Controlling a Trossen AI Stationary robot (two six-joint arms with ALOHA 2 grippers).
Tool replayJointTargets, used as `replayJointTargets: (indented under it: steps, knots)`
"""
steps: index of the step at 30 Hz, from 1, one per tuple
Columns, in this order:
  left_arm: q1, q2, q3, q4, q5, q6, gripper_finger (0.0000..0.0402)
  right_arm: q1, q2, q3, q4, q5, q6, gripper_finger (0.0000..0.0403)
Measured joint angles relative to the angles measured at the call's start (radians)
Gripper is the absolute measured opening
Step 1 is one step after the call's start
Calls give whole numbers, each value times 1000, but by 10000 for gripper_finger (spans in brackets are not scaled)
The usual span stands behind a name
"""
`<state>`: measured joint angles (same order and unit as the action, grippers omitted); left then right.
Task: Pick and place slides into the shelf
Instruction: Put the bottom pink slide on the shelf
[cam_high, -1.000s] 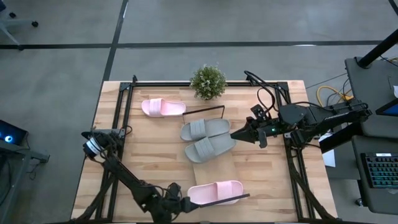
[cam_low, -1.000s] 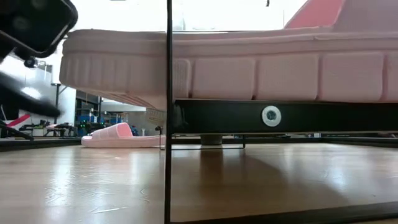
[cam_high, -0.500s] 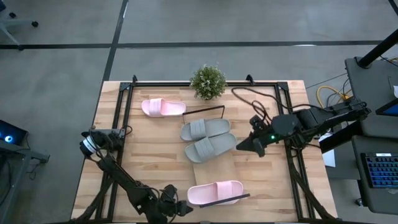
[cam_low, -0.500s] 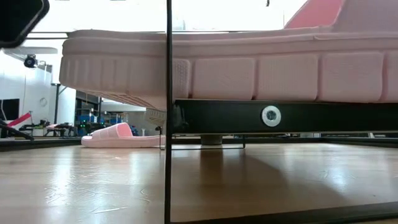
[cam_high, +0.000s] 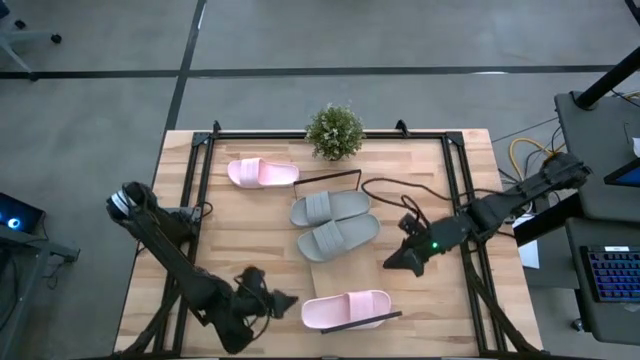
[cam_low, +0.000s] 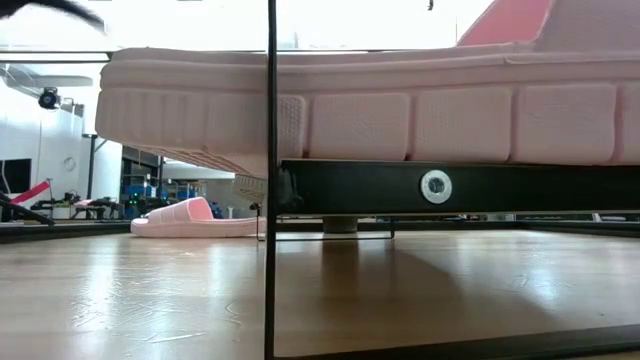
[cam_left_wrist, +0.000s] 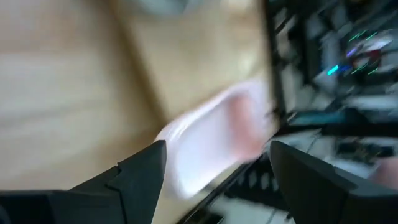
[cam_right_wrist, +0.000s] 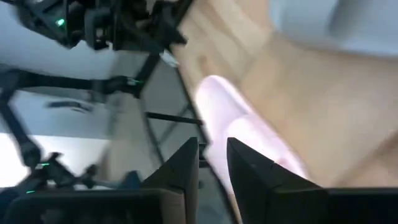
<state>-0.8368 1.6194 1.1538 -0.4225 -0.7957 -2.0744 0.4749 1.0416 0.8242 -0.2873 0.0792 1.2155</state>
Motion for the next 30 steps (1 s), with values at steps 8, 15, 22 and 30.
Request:
replayJointTargets:
  steps: [8, 15, 22, 30]
  knots:
    - [91, -137, 0, -13, -112, 220, 270, 61, 2, -209, 381, 76, 124, 106]
    - [164, -222, 0, -5, -129, 374, 270, 103, 2, -250, 374, 81, 176, 118]
    - [217, -280, 0, -5, -128, 489, 270, 135, 25, -285, 374, 98, 225, 128]
    - [258, -280, 0, 3, -87, 516, 270, 141, 169, -280, 466, 106, 235, 134]
